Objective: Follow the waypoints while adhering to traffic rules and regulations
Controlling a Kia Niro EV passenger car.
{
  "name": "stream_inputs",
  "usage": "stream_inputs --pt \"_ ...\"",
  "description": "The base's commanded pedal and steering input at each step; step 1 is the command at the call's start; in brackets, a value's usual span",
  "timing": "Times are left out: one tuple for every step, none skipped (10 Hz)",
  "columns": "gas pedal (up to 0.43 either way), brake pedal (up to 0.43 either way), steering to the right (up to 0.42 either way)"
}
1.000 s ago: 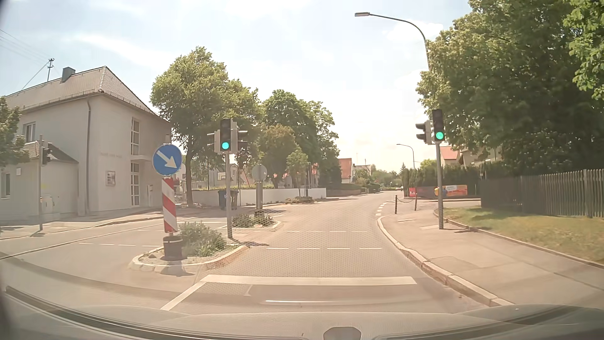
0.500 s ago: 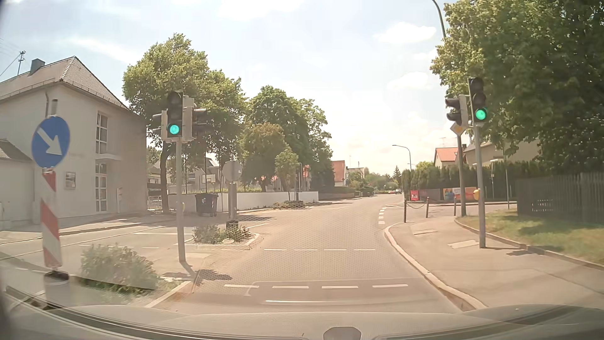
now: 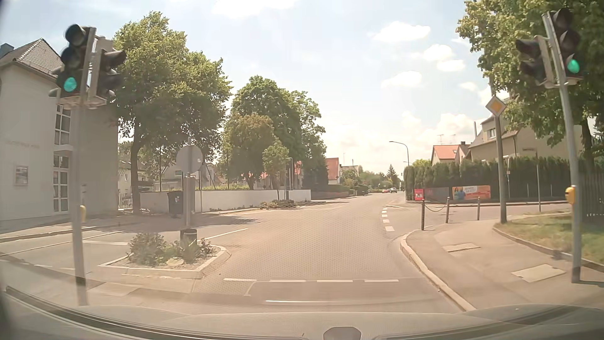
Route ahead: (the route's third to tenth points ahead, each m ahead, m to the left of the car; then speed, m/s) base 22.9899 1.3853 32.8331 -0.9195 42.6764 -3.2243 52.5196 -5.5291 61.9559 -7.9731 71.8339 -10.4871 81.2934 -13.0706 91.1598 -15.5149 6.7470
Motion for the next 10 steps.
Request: stream_inputs --pt "0.087 0.000 0.019" --pt "0.087 0.000 0.018" --pt "0.098 0.000 0.020" --pt "0.110 0.000 0.021" --pt "0.130 0.000 0.021" --pt "0.130 0.000 0.022" --pt "0.138 0.000 0.026" --pt "0.138 0.000 0.029" --pt "0.138 0.000 0.031" --pt "0.138 0.000 0.033"
